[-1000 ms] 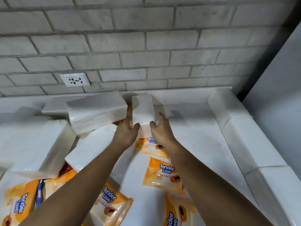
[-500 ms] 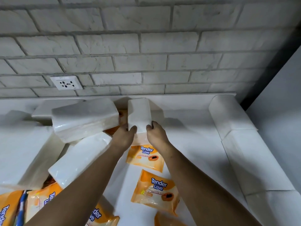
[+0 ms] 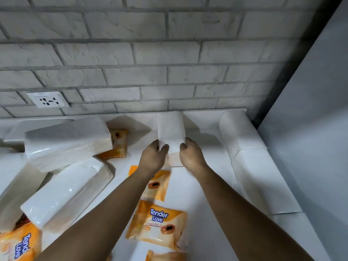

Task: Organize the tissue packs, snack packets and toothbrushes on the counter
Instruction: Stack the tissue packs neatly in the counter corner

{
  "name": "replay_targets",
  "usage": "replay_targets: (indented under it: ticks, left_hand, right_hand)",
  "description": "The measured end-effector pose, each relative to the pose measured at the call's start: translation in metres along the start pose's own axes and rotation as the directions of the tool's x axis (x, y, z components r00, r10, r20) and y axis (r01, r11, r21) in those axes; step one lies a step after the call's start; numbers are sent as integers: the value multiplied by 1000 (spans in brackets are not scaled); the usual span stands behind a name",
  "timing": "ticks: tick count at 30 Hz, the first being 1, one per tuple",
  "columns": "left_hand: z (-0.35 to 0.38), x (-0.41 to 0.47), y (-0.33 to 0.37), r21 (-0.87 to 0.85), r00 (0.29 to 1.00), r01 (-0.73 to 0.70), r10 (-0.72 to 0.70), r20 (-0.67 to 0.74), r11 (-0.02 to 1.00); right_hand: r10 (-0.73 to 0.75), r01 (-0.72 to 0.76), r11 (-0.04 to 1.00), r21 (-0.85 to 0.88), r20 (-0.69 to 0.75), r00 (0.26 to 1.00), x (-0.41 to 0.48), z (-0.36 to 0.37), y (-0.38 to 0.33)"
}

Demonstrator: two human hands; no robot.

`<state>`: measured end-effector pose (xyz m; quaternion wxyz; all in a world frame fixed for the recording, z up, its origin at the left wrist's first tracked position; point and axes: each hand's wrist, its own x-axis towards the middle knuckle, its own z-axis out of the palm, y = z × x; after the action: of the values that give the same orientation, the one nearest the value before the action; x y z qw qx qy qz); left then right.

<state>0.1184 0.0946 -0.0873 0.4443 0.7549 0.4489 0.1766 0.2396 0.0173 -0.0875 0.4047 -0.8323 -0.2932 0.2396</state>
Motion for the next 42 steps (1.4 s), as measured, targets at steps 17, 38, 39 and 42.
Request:
replay_targets:
  ticks: [17,38,39,42]
  left_hand:
    - [96,2,50,28,990,72,-75,116,997]
    - [150,12,82,69,991,58,-66,116,996]
    - [152,12,84,71,991,59,-67,116,996]
    - [153,11,87,80,991,54,-63,117,995]
  right_hand:
    - [-356,200,880,-432,-318,879,45,-135,73]
    - [-3,-60,935,-348,-178,984,75,-193,127]
    - [-4,-58,935,-350,-174,985,75,-193,127]
    - [-10,-55,932,-358,-175,984,72,-191,126]
